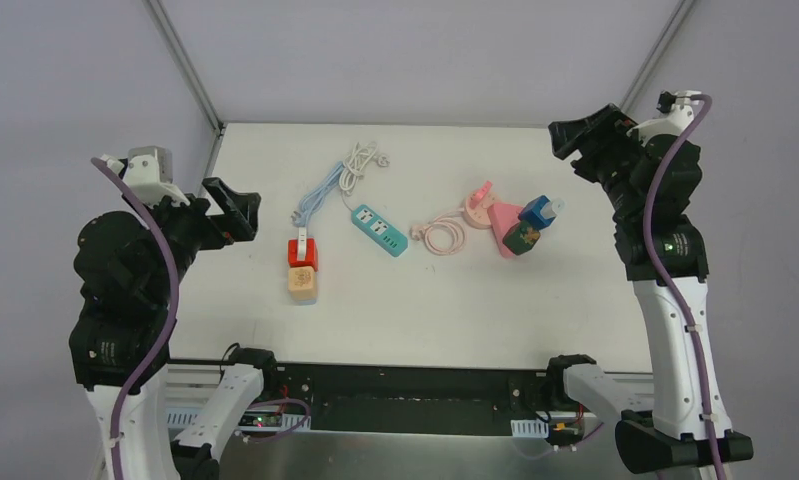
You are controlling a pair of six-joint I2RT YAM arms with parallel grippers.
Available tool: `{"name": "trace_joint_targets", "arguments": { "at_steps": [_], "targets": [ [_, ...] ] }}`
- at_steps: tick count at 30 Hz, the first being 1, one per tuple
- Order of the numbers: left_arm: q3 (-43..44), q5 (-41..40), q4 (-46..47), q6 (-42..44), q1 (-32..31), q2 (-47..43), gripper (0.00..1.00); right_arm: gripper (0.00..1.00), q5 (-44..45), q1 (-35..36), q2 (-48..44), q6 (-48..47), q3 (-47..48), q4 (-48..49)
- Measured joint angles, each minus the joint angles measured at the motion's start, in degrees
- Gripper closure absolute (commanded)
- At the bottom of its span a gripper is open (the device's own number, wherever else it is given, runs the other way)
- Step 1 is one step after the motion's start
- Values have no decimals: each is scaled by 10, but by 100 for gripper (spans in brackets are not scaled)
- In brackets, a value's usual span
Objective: Pull the plug off the socket
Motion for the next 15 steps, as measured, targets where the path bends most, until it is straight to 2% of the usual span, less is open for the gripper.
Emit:
{"name": "trace_joint_targets", "arguments": {
  "at_steps": [10,15],
  "targets": [
    [-134,5,44,-34,0,-36,1,20,-29,0,0,59,-76,4],
    [-223,17,65,-35,0,-35,1,20,-85,-1,5,106,-122,4]
  ]
}}
